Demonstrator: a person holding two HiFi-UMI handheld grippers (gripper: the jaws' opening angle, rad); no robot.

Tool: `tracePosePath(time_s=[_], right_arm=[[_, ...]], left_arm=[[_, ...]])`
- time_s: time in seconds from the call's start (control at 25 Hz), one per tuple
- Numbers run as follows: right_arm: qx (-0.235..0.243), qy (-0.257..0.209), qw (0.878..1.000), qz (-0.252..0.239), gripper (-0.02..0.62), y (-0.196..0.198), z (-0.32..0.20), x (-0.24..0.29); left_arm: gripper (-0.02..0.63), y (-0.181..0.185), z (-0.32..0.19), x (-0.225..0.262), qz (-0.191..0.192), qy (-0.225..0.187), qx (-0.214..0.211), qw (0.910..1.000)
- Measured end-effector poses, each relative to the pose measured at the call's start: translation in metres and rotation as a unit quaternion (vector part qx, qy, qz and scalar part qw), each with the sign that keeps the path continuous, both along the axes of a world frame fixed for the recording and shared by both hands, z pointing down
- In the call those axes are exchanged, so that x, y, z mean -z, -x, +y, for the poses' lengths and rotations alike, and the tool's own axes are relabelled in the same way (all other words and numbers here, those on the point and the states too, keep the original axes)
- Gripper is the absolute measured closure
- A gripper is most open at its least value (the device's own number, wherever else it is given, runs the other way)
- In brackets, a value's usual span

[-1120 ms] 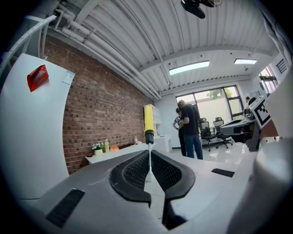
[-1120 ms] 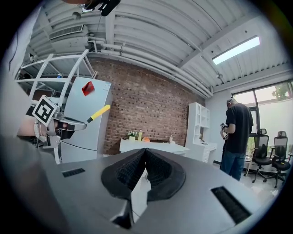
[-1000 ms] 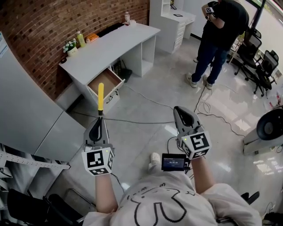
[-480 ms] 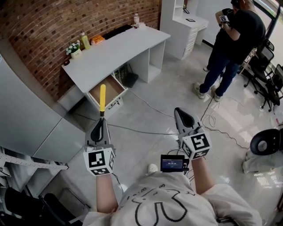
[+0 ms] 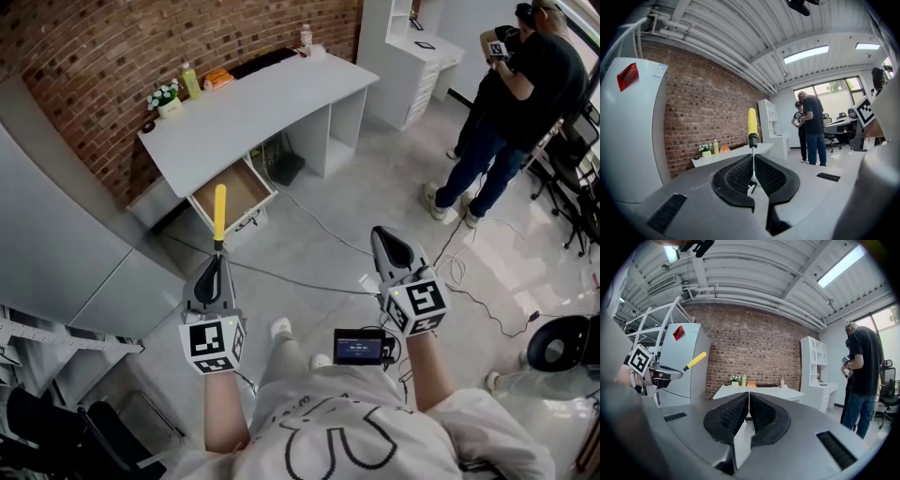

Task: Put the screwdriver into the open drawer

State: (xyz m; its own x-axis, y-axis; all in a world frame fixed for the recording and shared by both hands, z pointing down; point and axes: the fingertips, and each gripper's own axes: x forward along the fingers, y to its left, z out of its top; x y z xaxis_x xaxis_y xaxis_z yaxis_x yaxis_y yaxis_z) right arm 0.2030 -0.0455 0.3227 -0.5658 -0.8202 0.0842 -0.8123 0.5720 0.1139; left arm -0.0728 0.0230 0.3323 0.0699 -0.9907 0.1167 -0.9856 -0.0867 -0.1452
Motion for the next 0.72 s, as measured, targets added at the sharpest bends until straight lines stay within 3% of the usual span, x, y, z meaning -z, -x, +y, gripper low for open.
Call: tracePosePath(time_s=[0.4, 0.72], right_arm=[[-0.023, 0.015, 1.000, -0.011, 0.575, 0.009, -0.058, -0.009], [-0.026, 0.018, 0.999, -0.008, 0.575, 0.053, -0.138, -0.011]], left_arm=[[0.586, 0.024, -0.068, -0.009, 0.003, 0.004, -0.008, 1.0000], [0.586, 0.070, -0.152, -0.020, 0.016, 0.012, -0.008, 0.9998]])
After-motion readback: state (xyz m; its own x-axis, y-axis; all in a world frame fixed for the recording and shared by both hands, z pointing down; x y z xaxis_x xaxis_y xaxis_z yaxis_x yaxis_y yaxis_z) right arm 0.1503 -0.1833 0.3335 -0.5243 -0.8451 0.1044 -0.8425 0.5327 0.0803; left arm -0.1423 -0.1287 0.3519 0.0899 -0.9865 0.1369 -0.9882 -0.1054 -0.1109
